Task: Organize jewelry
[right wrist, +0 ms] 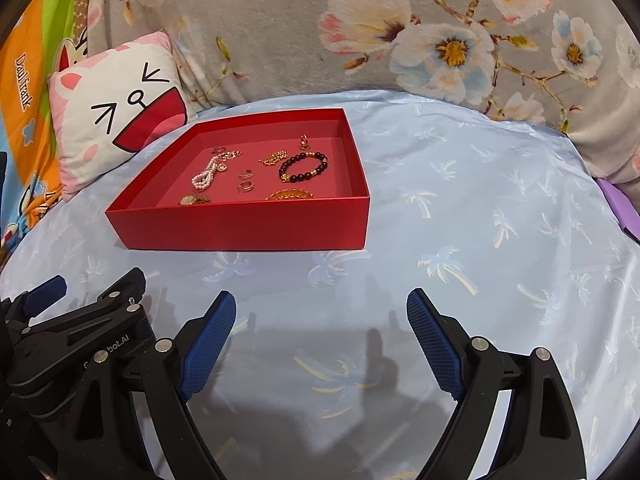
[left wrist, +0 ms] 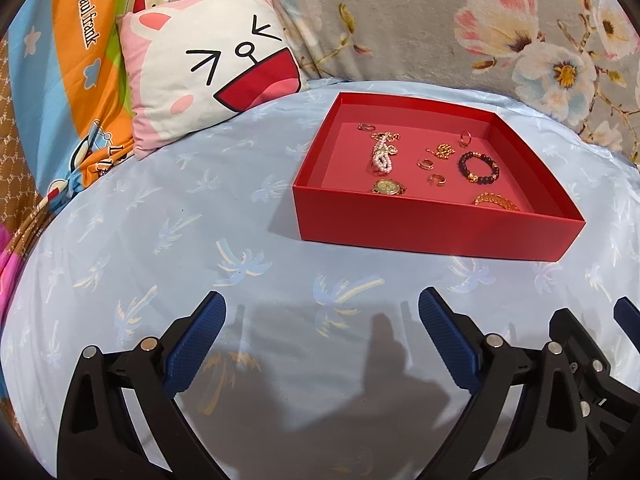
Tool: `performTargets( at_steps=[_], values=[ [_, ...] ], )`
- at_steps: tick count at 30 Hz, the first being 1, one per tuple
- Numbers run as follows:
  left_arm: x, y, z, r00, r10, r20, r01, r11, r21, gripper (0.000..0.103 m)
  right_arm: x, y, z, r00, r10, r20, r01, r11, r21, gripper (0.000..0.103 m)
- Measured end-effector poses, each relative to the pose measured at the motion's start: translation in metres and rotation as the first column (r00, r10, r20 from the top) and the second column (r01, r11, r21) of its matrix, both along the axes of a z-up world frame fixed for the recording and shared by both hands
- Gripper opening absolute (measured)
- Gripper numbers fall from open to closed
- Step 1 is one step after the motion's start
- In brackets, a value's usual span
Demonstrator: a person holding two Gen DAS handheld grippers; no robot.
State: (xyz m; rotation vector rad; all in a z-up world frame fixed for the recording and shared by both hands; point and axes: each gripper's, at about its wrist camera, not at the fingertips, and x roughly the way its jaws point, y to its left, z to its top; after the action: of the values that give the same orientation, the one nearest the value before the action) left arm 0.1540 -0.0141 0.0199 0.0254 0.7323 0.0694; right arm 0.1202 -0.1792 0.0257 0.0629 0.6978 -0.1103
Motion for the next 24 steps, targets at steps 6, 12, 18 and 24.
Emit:
performTargets(
  at_steps=[6, 12, 18, 24],
  values=[
    [0.0001, 0.0, 0.0001, 1.0, 0.001, -0.001, -0.001, 1.0, 0.001, 0.094, -0.0001, 0.0007, 0.0004, 1.0, 0.002, -0.002, -0.002, 1.0, 0.001, 0.086],
    [0.0, 0.0005, 0.0004, 1.0, 0.008, 0.0, -0.008, 1.0, 0.007, 0.094, -0.0001, 0.0016, -0.0006, 1.0, 0.007, -0.003, -0.007, 1.0, 0.002, 0.086],
    [-0.0018, 0.0008, 0.0017, 1.0, 0.02, 0.011, -0.02, 1.0, 0.016, 0.094, -0.0008, 0.0018, -0.0011, 1.0, 0.014, 0.002, -0.014, 1.0, 0.006, 0.086],
    [-0.002, 0.0005, 0.0019, 1.0, 0.022, 0.013, -0.023, 1.0, 0.021, 0.094, -0.0009, 0.0016, -0.0008, 1.0, 0.015, 0.002, -0.015, 1.0, 0.006, 0.086]
  ],
)
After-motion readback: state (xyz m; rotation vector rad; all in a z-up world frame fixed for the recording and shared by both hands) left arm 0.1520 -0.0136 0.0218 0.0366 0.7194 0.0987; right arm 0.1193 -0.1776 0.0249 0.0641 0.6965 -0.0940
